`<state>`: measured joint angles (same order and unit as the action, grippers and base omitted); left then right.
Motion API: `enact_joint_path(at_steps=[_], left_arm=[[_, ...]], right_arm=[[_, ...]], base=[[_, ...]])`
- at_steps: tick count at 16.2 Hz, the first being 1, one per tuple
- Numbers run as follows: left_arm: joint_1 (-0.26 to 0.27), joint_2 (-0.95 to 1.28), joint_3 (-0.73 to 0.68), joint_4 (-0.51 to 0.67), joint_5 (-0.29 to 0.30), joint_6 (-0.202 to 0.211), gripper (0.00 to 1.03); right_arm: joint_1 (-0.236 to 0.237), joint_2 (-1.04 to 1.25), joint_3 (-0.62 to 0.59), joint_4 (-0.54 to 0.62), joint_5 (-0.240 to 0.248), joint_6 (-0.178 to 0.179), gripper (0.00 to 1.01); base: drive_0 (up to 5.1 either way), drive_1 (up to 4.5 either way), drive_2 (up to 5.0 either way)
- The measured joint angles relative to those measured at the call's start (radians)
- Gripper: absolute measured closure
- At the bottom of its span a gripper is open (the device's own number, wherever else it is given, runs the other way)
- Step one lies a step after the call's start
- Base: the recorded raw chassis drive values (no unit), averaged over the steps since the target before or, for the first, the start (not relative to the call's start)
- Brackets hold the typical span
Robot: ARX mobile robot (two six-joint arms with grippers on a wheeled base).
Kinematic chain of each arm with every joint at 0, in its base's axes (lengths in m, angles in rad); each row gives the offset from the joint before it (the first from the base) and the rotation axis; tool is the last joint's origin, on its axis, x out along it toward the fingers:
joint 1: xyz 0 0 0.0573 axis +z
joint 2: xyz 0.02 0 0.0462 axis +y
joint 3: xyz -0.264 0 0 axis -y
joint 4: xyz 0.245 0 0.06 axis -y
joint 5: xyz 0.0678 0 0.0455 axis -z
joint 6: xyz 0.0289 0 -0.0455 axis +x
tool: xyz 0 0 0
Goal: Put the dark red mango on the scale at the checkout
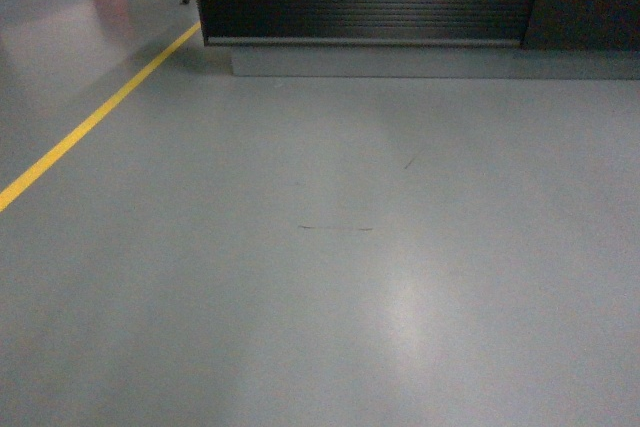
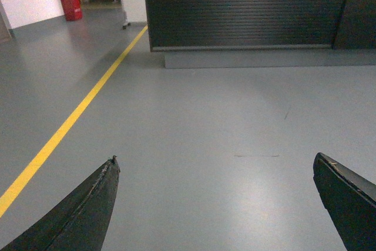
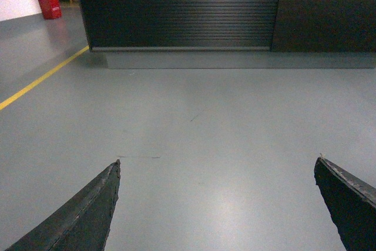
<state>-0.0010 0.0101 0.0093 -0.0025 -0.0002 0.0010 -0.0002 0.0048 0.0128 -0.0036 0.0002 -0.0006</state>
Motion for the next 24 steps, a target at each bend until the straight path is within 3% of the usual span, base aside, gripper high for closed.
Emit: enact_joint_path(at_steps=[24], left_arm=[[0.0,0.0,0.0,0.0,0.0,0.0,0.05]], right_arm=[[0.0,0.0,0.0,0.0,0.0,0.0,0.03]], base=[[0.0,0.0,0.0]])
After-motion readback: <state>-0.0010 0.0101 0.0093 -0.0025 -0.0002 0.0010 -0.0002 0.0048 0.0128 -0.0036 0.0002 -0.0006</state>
